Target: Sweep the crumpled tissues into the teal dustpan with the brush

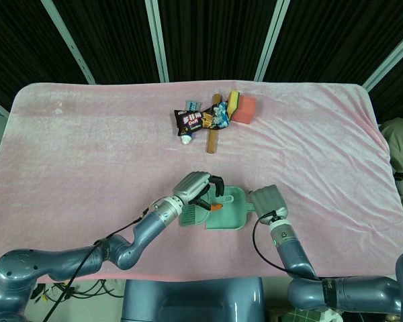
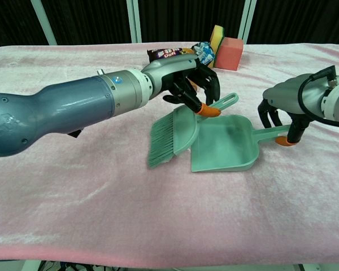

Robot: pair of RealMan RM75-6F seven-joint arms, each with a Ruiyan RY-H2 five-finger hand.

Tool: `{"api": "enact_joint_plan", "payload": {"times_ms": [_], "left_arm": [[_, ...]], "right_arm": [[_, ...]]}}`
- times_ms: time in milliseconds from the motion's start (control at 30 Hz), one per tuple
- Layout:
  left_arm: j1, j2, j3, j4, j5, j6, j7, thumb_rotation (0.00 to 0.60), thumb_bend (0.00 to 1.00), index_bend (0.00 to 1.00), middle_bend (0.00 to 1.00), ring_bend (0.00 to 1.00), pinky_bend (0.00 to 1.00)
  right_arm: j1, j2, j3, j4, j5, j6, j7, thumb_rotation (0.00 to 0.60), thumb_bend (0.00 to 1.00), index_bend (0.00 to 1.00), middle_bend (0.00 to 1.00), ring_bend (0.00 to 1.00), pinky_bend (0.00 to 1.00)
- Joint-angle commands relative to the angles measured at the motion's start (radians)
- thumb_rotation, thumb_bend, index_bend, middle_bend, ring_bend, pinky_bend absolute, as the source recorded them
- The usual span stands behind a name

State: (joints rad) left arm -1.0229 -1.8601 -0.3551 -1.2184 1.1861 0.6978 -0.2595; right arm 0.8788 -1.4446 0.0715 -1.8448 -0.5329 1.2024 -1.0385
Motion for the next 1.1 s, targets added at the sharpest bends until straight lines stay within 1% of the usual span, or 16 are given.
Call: {"api": "enact_joint_plan", "payload": {"times_ms": [33, 133, 333, 433, 500, 567, 700, 800, 967, 1100], "left_arm": [[-0.022, -0.037, -0.021, 0.029, 0.004, 0.013, -0.021, 0.600, 0.36, 0.63, 0.67, 0.87, 0.99], [-0.048, -0.073, -0.046, 0.056, 0.018, 0.041, -0.030, 0.600, 0.36, 0.63, 0.67, 0.87, 0.99], [-0.089, -0.112, -0.093, 0.081, 0.050, 0.103, -0.057, 0.600, 0.36, 0.63, 0.66, 0.87, 0.99], [-0.091, -0.113, -0.106, 0.075, 0.070, 0.143, -0.086, 0.600, 0.36, 0.63, 0.66, 0.87, 0.99], [-0.085, -0.097, -0.105, 0.063, 0.080, 0.153, -0.101, 0.600, 0.36, 0.63, 0.66, 0.87, 0.99], [-0.076, -0.077, -0.097, 0.050, 0.086, 0.154, -0.108, 0.600, 0.36, 0.64, 0.66, 0.87, 0.99], [-0.041, -0.014, -0.054, 0.017, 0.088, 0.134, -0.101, 0.600, 0.36, 0.64, 0.67, 0.87, 0.99], [-0.013, 0.015, -0.022, 0.003, 0.075, 0.120, -0.099, 0.600, 0.36, 0.64, 0.67, 0.87, 0.99], [0.025, 0.032, 0.024, -0.016, 0.060, 0.112, -0.101, 0.600, 0.36, 0.64, 0.67, 0.87, 0.99], [0.042, 0.028, 0.046, -0.024, 0.058, 0.112, -0.108, 0.600, 0.36, 0.64, 0.67, 0.87, 0.99]], "right_arm": [[-0.001, -0.003, 0.000, -0.003, 0.002, 0.008, 0.005, 0.600, 0.43, 0.69, 0.63, 0.72, 0.83], [-0.001, -0.006, 0.000, -0.008, 0.003, 0.014, 0.010, 0.600, 0.43, 0.69, 0.63, 0.72, 0.83], [0.000, -0.005, -0.006, -0.010, 0.000, 0.020, 0.014, 0.600, 0.43, 0.69, 0.63, 0.72, 0.83], [0.000, -0.003, -0.009, -0.011, -0.001, 0.023, 0.016, 0.600, 0.43, 0.69, 0.63, 0.72, 0.83], [0.000, 0.000, -0.010, -0.012, -0.001, 0.024, 0.017, 0.600, 0.43, 0.69, 0.63, 0.72, 0.83], [0.001, 0.001, -0.010, -0.013, -0.001, 0.026, 0.019, 0.600, 0.43, 0.69, 0.63, 0.72, 0.83], [0.001, 0.000, -0.014, -0.017, -0.001, 0.026, 0.019, 0.600, 0.43, 0.69, 0.63, 0.72, 0.83], [0.000, -0.005, -0.020, -0.017, -0.001, 0.027, 0.020, 0.600, 0.43, 0.69, 0.63, 0.72, 0.83], [-0.001, -0.015, -0.027, -0.016, -0.003, 0.033, 0.019, 0.600, 0.43, 0.69, 0.63, 0.72, 0.83], [0.000, -0.018, -0.027, -0.022, -0.001, 0.037, 0.018, 0.600, 0.43, 0.69, 0.63, 0.72, 0.83]]}}
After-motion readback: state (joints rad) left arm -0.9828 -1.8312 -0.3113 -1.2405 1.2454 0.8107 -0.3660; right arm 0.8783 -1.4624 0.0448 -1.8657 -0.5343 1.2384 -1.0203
